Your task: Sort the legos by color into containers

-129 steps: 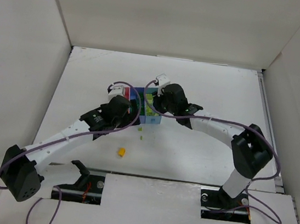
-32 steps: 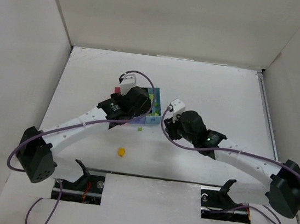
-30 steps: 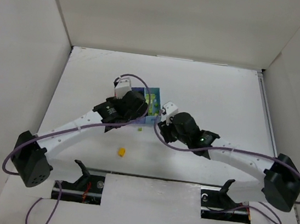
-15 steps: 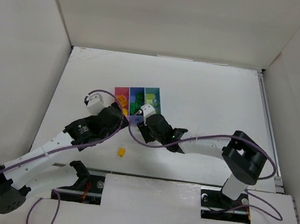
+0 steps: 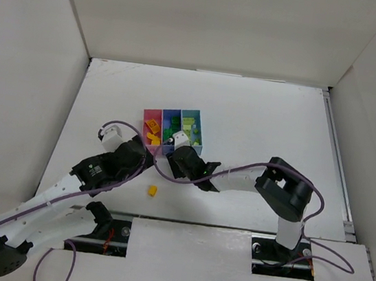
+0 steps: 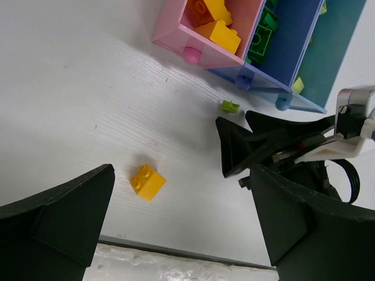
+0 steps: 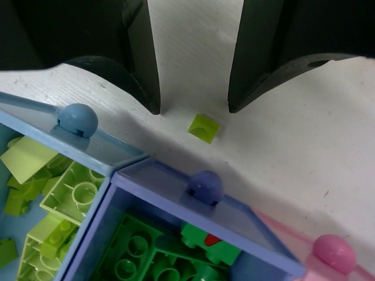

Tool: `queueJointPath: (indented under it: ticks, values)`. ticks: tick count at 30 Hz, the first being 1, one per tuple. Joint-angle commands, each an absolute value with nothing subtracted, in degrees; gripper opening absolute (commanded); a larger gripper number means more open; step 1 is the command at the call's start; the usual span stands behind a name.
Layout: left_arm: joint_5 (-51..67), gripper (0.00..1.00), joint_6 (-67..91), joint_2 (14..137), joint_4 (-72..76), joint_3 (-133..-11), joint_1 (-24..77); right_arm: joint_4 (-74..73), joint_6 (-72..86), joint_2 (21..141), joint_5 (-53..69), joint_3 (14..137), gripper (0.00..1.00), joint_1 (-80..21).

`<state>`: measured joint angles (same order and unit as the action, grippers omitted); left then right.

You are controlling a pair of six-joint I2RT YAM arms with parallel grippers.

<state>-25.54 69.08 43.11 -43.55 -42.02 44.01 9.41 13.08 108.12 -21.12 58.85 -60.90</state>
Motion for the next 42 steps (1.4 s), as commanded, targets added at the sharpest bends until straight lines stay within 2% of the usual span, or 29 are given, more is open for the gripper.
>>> queueJointPath:
  ticks: [1,8,16,22,25,33,38,42]
  values:
    - [-25.05,0.99,69.52,42.01,-43.42,-41.31,43.86,13.1,17.92,109.85,-25.04,61.52,0.55,-61.44]
    - [-25.05,0.99,68.99,41.48,-43.42,-41.31,43.86,14.24,19.68,113.11,-25.58,62.14,0.54,-61.96]
    - [-25.57,0.99,68.47,40.96,-44.65,-41.31,43.86,14.24,23.02,112.59,-28.03,61.52,0.35,-62.49]
    - [-24.44,0.99,67.94,40.43,-44.65,-40.79,43.86,14.24,23.64,110.58,-28.56,60.38,0.25,-62.49]
    - [-22.24,0.99,65.58,39.29,-42.11,-39.64,43.86,14.24,23.64,107.77,-28.56,58.36,0.24,-62.49]
    - [-17.93,0.99,63.9,39.81,-37.53,-36.39,43.86,12.57,19.45,87.92,-29.7,52.73,0.22,-62.49]
    - [-16.18,0.99,63.9,40.95,-35.69,-35.86,43.86,10.63,13.54,85.69,-34.98,56.68,0.23,-61.88]
    - [-16.17,0.99,63.9,41.48,-35.68,-35.33,43.86,10.63,11.69,88.59,-33.49,60.02,0.23,-58.02]
